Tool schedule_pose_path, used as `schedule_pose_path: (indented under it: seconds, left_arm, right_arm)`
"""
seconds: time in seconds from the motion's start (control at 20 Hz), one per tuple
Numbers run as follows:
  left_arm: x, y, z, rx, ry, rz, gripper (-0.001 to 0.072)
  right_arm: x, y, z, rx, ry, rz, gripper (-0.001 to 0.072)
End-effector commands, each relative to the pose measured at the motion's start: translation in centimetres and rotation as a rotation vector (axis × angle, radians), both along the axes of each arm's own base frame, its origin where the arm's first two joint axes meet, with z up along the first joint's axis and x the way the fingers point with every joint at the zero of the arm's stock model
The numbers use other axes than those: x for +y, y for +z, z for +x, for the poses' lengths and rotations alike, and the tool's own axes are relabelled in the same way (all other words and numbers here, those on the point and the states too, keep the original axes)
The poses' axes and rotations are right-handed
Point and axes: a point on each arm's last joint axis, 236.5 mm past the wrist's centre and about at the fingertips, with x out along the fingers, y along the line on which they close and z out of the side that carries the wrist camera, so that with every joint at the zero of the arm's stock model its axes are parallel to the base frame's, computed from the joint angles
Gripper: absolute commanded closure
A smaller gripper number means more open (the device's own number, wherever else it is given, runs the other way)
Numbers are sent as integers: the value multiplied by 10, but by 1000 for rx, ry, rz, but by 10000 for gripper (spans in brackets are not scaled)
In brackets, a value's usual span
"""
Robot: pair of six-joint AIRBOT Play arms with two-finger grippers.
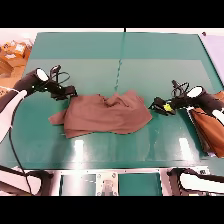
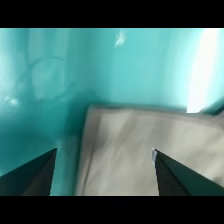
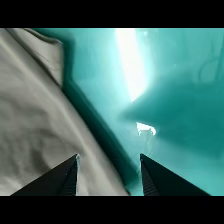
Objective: Fold the shirts.
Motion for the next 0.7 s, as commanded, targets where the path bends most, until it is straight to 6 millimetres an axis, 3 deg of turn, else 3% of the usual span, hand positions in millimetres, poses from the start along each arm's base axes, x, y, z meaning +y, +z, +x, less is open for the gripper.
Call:
schedule_pose_path:
  seconds: [0.0, 0.1, 0.15, 0.25, 0.3, 0.35, 0.45, 0.55, 0.65]
  left_arm:
    - [-15, -14, 4, 8, 6, -80, 19]
    - [-29, -5, 7, -23, -28, -139, 406]
    - [-35, -2, 6, -29, -54, -160, 549]
    - [-42, 0, -6, 2, -107, -185, 681]
    - [-45, 3, -12, 23, -132, -192, 682]
    - [-46, 9, -14, 26, -163, -193, 682]
    - [-41, 29, -4, -10, -205, -151, 683]
    - [-31, 68, 15, -90, -210, -92, 683]
    - [-28, 142, 41, -257, -209, -63, 683]
  right_arm:
    - [15, -14, -11, 55, 61, 62, 264]
    - [23, -8, -7, 27, 70, 101, 271]
    - [29, -4, -4, 14, 67, 127, 294]
    - [39, 4, 2, -18, 68, 182, 312]
    - [43, 7, 4, -29, 71, 201, 330]
    - [45, 9, 4, -31, 69, 211, 405]
    - [45, 9, 4, -36, 78, 209, 664]
    - [43, 16, 13, -68, 91, 204, 692]
    - [47, 54, 38, -158, 111, 220, 694]
